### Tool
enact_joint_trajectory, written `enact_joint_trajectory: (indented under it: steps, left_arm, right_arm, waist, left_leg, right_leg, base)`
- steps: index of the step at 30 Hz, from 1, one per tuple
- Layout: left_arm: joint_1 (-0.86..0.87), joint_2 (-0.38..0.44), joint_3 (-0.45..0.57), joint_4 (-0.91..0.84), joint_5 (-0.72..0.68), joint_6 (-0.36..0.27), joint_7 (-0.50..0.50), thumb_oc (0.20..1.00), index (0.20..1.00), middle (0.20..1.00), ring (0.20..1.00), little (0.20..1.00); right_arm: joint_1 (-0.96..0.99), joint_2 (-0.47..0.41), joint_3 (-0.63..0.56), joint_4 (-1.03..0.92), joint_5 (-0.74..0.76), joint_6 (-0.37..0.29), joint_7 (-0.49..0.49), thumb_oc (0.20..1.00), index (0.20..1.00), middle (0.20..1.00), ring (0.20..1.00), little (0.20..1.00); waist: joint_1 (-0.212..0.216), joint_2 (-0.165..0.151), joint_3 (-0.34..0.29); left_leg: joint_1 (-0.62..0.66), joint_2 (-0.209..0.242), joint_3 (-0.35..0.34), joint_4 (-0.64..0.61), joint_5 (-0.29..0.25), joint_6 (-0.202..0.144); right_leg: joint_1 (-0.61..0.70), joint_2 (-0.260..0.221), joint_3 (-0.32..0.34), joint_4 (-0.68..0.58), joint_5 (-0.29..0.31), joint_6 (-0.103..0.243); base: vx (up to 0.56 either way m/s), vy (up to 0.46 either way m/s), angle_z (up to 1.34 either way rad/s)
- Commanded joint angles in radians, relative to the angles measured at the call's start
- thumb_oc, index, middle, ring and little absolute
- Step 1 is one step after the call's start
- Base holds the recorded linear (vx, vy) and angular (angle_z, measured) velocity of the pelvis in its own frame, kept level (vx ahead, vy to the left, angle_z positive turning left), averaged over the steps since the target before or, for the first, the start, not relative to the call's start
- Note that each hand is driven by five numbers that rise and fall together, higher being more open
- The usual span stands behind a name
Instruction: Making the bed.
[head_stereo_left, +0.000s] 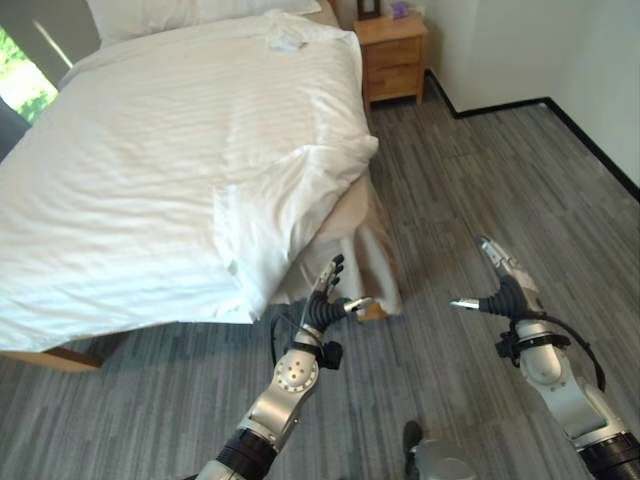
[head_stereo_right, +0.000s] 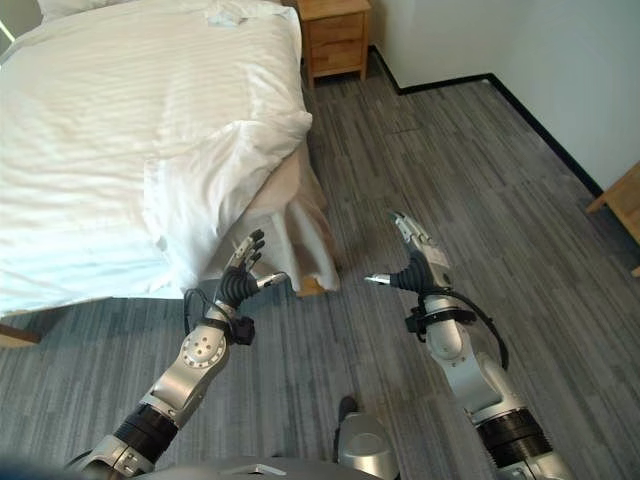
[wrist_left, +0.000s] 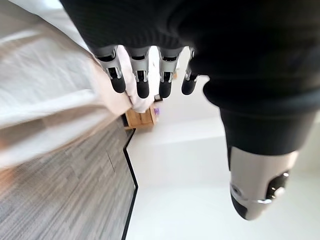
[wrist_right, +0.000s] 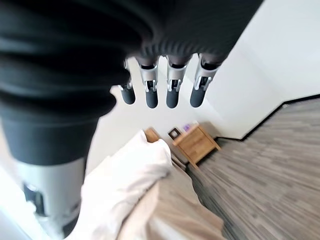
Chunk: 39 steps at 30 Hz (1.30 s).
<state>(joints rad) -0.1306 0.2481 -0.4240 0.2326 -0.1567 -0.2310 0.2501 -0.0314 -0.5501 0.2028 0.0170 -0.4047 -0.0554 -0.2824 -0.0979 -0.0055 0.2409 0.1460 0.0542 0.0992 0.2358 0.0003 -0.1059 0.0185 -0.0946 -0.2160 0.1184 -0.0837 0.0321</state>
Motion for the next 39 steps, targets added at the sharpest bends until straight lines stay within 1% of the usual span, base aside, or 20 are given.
enact_joint_trajectory:
  steps: [1,2,4,5,6,7,9,13,14,16,18,19,22,24,26,27,28,31,36,39]
  left_arm:
    - [-0.04,0.027,0.017,-0.071,-0.04,-0.059,-0.002,1.0,1.0,1.0,1.0,1.0]
    - [-0.038,0.037,0.034,-0.091,-0.031,-0.062,-0.001,1.0,1.0,1.0,1.0,1.0]
    - [-0.018,0.038,0.049,-0.101,-0.025,-0.063,-0.008,1.0,1.0,1.0,1.0,1.0]
    - [-0.005,0.04,0.054,-0.103,-0.021,-0.061,-0.009,1.0,1.0,1.0,1.0,1.0]
    - [-0.001,0.038,0.054,-0.105,-0.021,-0.06,-0.009,1.0,1.0,1.0,1.0,1.0]
    - [0.01,0.038,0.058,-0.102,-0.021,-0.057,-0.012,1.0,1.0,1.0,1.0,1.0]
    - [0.036,0.036,0.065,-0.098,-0.033,-0.052,-0.014,1.0,1.0,1.0,1.0,1.0]
    - [0.089,0.043,0.089,-0.085,-0.053,-0.028,-0.014,1.0,1.0,1.0,1.0,1.0]
    - [0.107,0.047,0.093,-0.075,-0.054,-0.02,-0.011,1.0,1.0,1.0,1.0,1.0]
    - [0.112,0.061,0.095,-0.065,-0.053,-0.013,-0.012,1.0,1.0,1.0,1.0,1.0]
    - [0.113,0.08,0.099,-0.068,-0.052,-0.007,-0.011,1.0,1.0,1.0,1.0,1.0]
    - [0.115,0.095,0.099,-0.066,-0.05,-0.012,-0.009,1.0,1.0,1.0,1.0,1.0]
    - [0.119,0.109,0.111,-0.054,-0.051,-0.01,-0.011,1.0,1.0,1.0,1.0,1.0]
    - [0.12,0.113,0.113,-0.046,-0.058,-0.011,-0.008,1.0,1.0,1.0,1.0,1.0]
    - [0.133,0.117,0.115,-0.039,-0.074,-0.012,-0.022,1.0,1.0,1.0,1.0,1.0]
    - [0.145,0.116,0.116,-0.036,-0.08,-0.015,-0.031,1.0,1.0,1.0,1.0,1.0]
    - [0.16,0.118,0.113,-0.021,-0.088,-0.013,-0.049,1.0,1.0,1.0,1.0,1.0]
    - [0.173,0.133,0.119,-0.013,-0.118,-0.017,-0.082,1.0,1.0,1.0,1.0,1.0]
    - [0.19,0.159,0.122,-0.005,-0.153,-0.025,-0.115,1.0,1.0,1.0,1.0,1.0]
    - [0.205,0.172,0.121,-0.015,-0.181,-0.032,-0.127,1.0,1.0,1.0,1.0,1.0]
  right_arm:
    - [-0.013,-0.026,-0.037,-0.038,-0.05,-0.015,-0.049,1.0,1.0,1.0,1.0,1.0]
    - [-0.022,-0.038,-0.047,-0.039,-0.062,-0.013,-0.05,1.0,1.0,1.0,1.0,1.0]
    - [-0.024,-0.039,-0.049,-0.035,-0.065,-0.018,-0.053,1.0,1.0,1.0,1.0,1.0]
    - [-0.026,-0.041,-0.046,-0.031,-0.066,-0.021,-0.054,1.0,1.0,1.0,1.0,1.0]
    - [-0.025,-0.043,-0.044,-0.028,-0.066,-0.022,-0.055,1.0,1.0,1.0,1.0,1.0]
    - [-0.026,-0.042,-0.046,-0.024,-0.068,-0.021,-0.055,1.0,1.0,1.0,1.0,1.0]
    - [-0.028,-0.049,-0.044,-0.015,-0.075,-0.011,-0.057,1.0,1.0,1.0,1.0,1.0]
    - [-0.017,-0.037,-0.048,-0.018,-0.079,0.0,-0.052,1.0,1.0,1.0,1.0,1.0]
    - [-0.003,-0.018,-0.05,-0.023,-0.079,-0.005,-0.054,1.0,1.0,1.0,1.0,1.0]
    - [0.003,-0.004,-0.045,-0.016,-0.088,0.001,-0.055,1.0,1.0,1.0,1.0,1.0]
    - [-0.017,0.003,-0.036,-0.017,-0.104,0.001,-0.059,1.0,1.0,1.0,1.0,1.0]
    - [-0.051,0.01,-0.028,-0.02,-0.103,0.001,-0.061,1.0,1.0,1.0,1.0,1.0]
    - [-0.112,0.014,-0.019,-0.024,-0.103,0.0,-0.065,1.0,1.0,1.0,1.0,1.0]
    - [-0.155,0.006,-0.012,-0.032,-0.112,0.003,-0.068,1.0,1.0,1.0,1.0,1.0]
    - [-0.221,-0.006,-0.002,-0.023,-0.112,0.01,-0.077,1.0,1.0,1.0,1.0,1.0]
    - [-0.248,-0.012,0.006,-0.01,-0.112,0.015,-0.083,1.0,1.0,1.0,1.0,1.0]
    - [-0.279,-0.028,0.012,0.026,-0.112,0.028,-0.089,1.0,1.0,1.0,1.0,1.0]
    - [-0.353,-0.06,0.032,0.122,-0.103,0.061,-0.095,1.0,1.0,1.0,1.0,1.0]
    - [-0.53,-0.086,0.123,0.358,-0.08,0.094,-0.108,1.0,1.0,1.0,1.0,1.0]
    - [-0.65,-0.086,0.202,0.555,-0.044,0.098,-0.106,1.0,1.0,1.0,1.0,1.0]
  waist:
    - [0.009,-0.04,-0.022]
    - [0.017,-0.049,-0.019]
    - [0.03,-0.038,-0.035]
    - [0.037,-0.025,-0.043]
    - [0.035,-0.028,-0.045]
    - [0.043,-0.015,-0.051]
    - [0.048,-0.011,-0.06]
    - [0.055,-0.006,-0.073]
    - [0.063,-0.012,-0.086]
    - [0.074,-0.039,-0.091]
    - [0.082,-0.063,-0.085]
    - [0.079,-0.072,-0.072]
    - [0.081,-0.079,-0.07]
    - [0.078,-0.071,-0.064]
    - [0.068,-0.063,-0.062]
    - [0.06,-0.064,-0.062]
    - [0.049,-0.072,-0.063]
    - [0.058,-0.077,-0.068]
    - [0.099,-0.089,-0.073]
    - [0.127,-0.074,-0.081]
  left_leg:
    - [-0.118,0.095,0.176,0.371,-0.055,-0.054]
    - [-0.166,0.169,0.298,0.304,-0.065,-0.036]
    - [-0.185,0.183,0.395,0.109,-0.07,-0.015]
    - [-0.192,0.184,0.423,-0.007,-0.019,-0.017]
    - [-0.176,0.171,0.424,-0.038,-0.007,-0.02]
    - [-0.189,0.195,0.459,-0.126,0.054,-0.026]
    - [-0.19,0.234,0.505,-0.281,0.11,-0.042]
    - [-0.192,0.276,0.55,-0.304,0.16,-0.031]
    - [-0.165,0.261,0.562,-0.302,0.178,-0.025]
    - [-0.137,0.231,0.567,-0.303,0.157,-0.014]
    - [-0.106,0.197,0.577,-0.306,0.118,0.019]
    - [-0.078,0.168,0.559,-0.312,0.082,0.044]
    - [-0.051,0.139,0.542,-0.316,0.033,0.066]
    - [-0.042,0.125,0.52,-0.323,0.032,0.07]
    - [-0.029,0.112,0.463,-0.323,0.005,0.062]
    - [-0.022,0.101,0.433,-0.323,-0.009,0.059]
    - [-0.012,0.082,0.37,-0.323,-0.032,0.057]
    - [-0.005,0.077,0.272,-0.323,-0.056,0.044]
    - [0.002,0.063,0.203,-0.323,-0.061,0.037]
    - [-0.022,0.07,0.17,-0.323,-0.054,0.023]
  right_leg:
    - [0.109,-0.098,0.001,-0.206,0.112,0.1]
    - [0.137,-0.102,-0.032,-0.206,0.081,0.102]
    - [0.155,-0.09,-0.053,-0.206,0.051,0.11]
    - [0.166,-0.078,-0.058,-0.206,0.035,0.116]
    - [0.172,-0.082,-0.061,-0.206,0.03,0.117]
    - [0.186,-0.068,-0.072,-0.206,0.018,0.122]
    - [0.237,-0.07,-0.104,-0.206,-0.023,0.127]
    - [0.302,-0.056,-0.144,-0.206,-0.037,0.137]
    - [0.331,-0.066,-0.147,-0.171,-0.042,0.145]
    - [0.329,-0.098,-0.14,-0.06,-0.038,0.167]
    - [0.271,-0.155,-0.131,0.109,0.019,0.204]
    - [0.196,-0.175,-0.096,0.273,0.11,0.23]
    - [0.117,-0.196,-0.082,0.326,0.132,0.23]
    - [0.06,-0.175,-0.075,0.256,0.106,0.206]
    - [0.026,-0.146,-0.052,0.119,0.028,0.165]
    - [0.03,-0.128,-0.026,0.027,0.026,0.156]
    - [0.004,-0.094,0.079,-0.091,0.041,0.152]
    - [-0.055,-0.082,0.192,-0.192,0.095,0.17]
    - [-0.044,-0.107,0.149,-0.206,0.117,0.175]
    - [-0.037,-0.107,0.117,-0.206,0.126,0.178]
  base:
    - [0.28,-0.175,0.45]
    - [0.3,-0.045,0.22]
    - [0.34,0.11,0.19]
    - [0.25,0.123,0.47]
    - [0.28,0.137,0.52]
    - [0.35,0.152,0.45]
    - [0.44,0.179,0.34]
    - [0.33,0.105,0.45]
    - [0.62,0.241,0.28]
    - [0.47,0.201,0.11]
    - [0.33,0.225,-0.05]
    - [0.26,0.207,0.03]
    - [0.24,0.092,0.44]
    - [0.29,0.027,0.58]
    - [0.35,-0.023,0.57]
    - [0.45,-0.054,0.88]
    - [0.45,-0.067,1.07]
    - [0.35,-0.097,1.26]
    - [0.19,-0.093,0.72]
    - [0.12,-0.139,0.35]
